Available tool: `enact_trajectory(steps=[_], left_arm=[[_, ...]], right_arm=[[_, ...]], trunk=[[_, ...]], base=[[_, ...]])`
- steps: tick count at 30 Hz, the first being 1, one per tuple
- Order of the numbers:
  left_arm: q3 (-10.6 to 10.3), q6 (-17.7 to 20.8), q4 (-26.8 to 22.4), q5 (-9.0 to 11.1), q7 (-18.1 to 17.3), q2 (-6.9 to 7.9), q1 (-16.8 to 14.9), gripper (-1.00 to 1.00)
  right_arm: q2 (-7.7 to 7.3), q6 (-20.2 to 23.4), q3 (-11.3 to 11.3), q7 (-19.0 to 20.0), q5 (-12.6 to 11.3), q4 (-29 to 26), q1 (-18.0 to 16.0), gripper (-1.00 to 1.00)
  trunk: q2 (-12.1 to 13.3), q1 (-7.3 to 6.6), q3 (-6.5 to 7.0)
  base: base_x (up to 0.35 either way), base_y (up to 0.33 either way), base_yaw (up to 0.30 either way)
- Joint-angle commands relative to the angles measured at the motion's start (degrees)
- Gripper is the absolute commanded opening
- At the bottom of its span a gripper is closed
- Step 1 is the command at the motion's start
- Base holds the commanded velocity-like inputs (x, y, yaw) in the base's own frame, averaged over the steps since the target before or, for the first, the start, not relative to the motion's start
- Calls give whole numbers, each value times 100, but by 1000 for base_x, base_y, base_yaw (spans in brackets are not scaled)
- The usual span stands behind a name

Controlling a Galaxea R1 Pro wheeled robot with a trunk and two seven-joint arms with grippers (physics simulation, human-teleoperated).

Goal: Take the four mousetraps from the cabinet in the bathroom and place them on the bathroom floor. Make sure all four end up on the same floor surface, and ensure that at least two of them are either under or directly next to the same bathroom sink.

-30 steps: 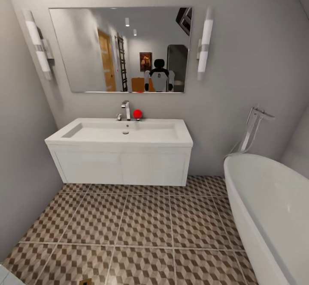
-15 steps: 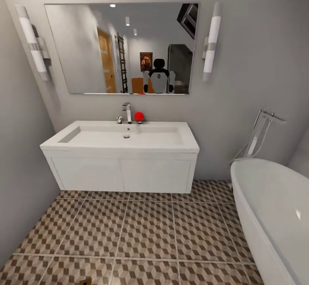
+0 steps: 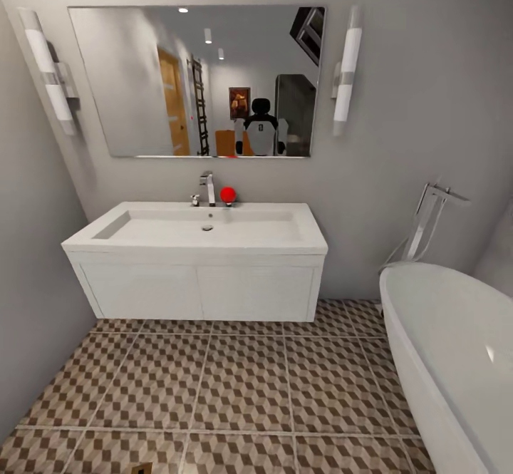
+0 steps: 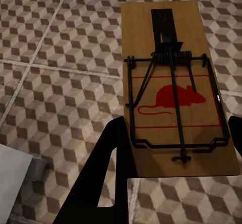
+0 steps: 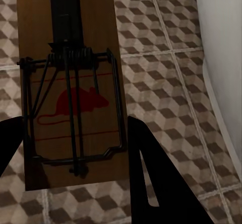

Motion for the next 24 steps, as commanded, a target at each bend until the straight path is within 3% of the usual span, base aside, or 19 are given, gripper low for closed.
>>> enact_trajectory(steps=[1,8,24], left_arm=[[-48,-21,16,-8,51,-3,-7,-100],[-48,-21,16,-8,51,1,-7,-100],[-48,-21,16,-8,57,-3,-7,-100]], right_arm=[[0,-9,47,-25,-35,0,-4,-100],[68,-2,45,-26,-54,0,-4,-100],[57,2,36,-33,-56,0,-4,-100]], trunk=[[-3,0,-5],[-3,0,-5],[-3,0,-5]], base=[[0,0,-4],[0,0,-1],[0,0,0]])
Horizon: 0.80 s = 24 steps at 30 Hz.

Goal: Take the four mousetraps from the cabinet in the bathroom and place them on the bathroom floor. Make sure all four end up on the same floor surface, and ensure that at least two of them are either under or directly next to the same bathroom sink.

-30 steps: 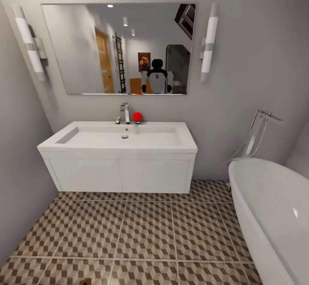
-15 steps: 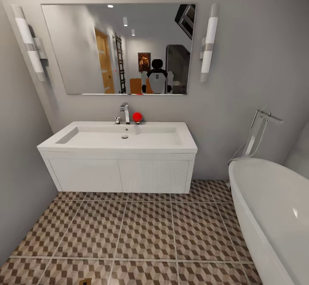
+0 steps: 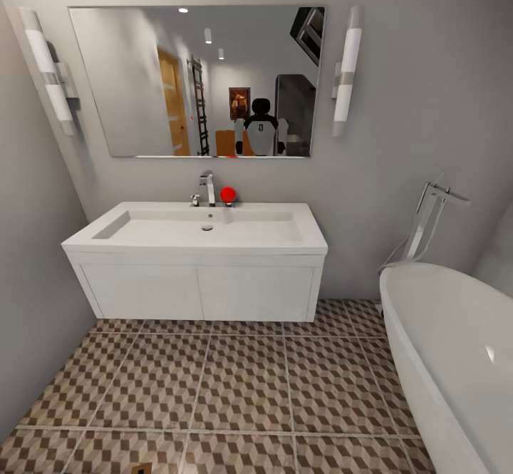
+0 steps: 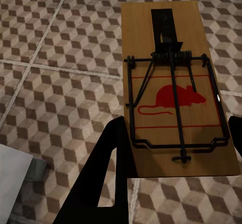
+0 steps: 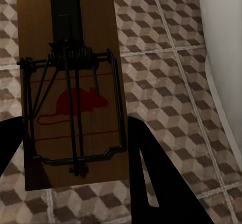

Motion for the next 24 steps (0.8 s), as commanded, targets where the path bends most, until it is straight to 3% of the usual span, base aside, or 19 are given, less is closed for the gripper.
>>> enact_trajectory(steps=[1,24], left_arm=[[-48,-21,16,-7,50,-3,-7,-100],[-49,-21,16,-7,49,-3,-7,-100]], right_arm=[[0,-14,49,-24,-34,0,-4,-100],[4,-12,49,-25,-34,0,-4,-100]], trunk=[[-3,0,-6],[-3,0,-6]], base=[[0,0,0],[0,0,0]])
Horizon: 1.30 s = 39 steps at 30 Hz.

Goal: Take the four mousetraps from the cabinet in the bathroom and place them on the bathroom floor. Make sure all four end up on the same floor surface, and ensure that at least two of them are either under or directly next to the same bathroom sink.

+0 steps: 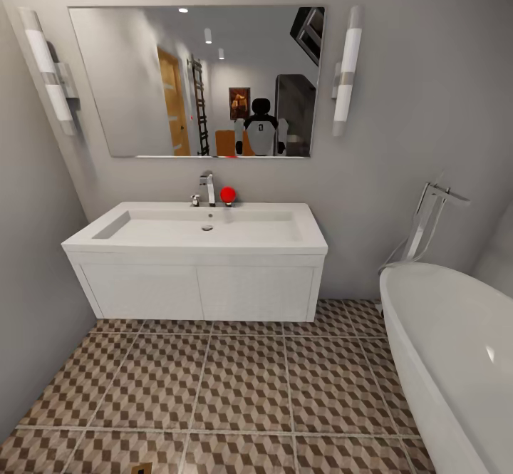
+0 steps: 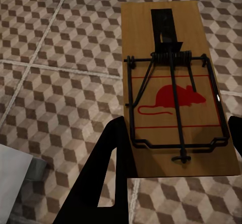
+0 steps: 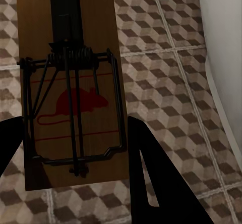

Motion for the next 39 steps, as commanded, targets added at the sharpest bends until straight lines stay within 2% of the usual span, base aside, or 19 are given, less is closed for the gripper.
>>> enact_trajectory(steps=[1,39], left_arm=[[-48,-21,16,-7,50,-3,-7,-100],[-48,-21,16,-7,50,5,-7,-100]], right_arm=[[0,-13,49,-23,-34,0,-4,-100],[0,-16,49,-23,-34,0,-4,-100]], trunk=[[-3,0,-6],[-3,0,-6]], base=[[0,0,0],[0,0,0]])
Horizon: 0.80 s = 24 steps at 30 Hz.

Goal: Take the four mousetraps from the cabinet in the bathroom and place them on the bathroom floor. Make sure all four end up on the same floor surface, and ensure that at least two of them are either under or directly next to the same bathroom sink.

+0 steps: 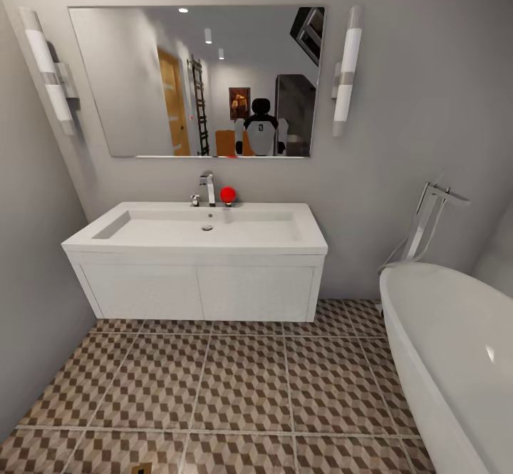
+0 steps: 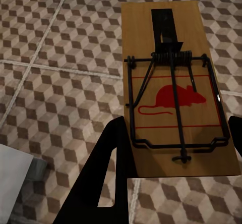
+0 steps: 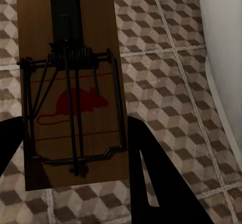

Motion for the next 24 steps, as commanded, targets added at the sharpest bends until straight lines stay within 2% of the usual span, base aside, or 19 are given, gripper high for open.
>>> enact_trajectory(steps=[1,24], left_arm=[[-48,-21,16,-8,51,-4,-7,-100],[-48,-21,16,-8,52,-6,-7,-100]], right_arm=[[0,-11,49,-23,-34,0,-4,-100],[0,-9,49,-23,-34,0,-4,-100]], trunk=[[-3,0,-6],[-3,0,-6]], base=[[0,0,0],[0,0,0]])
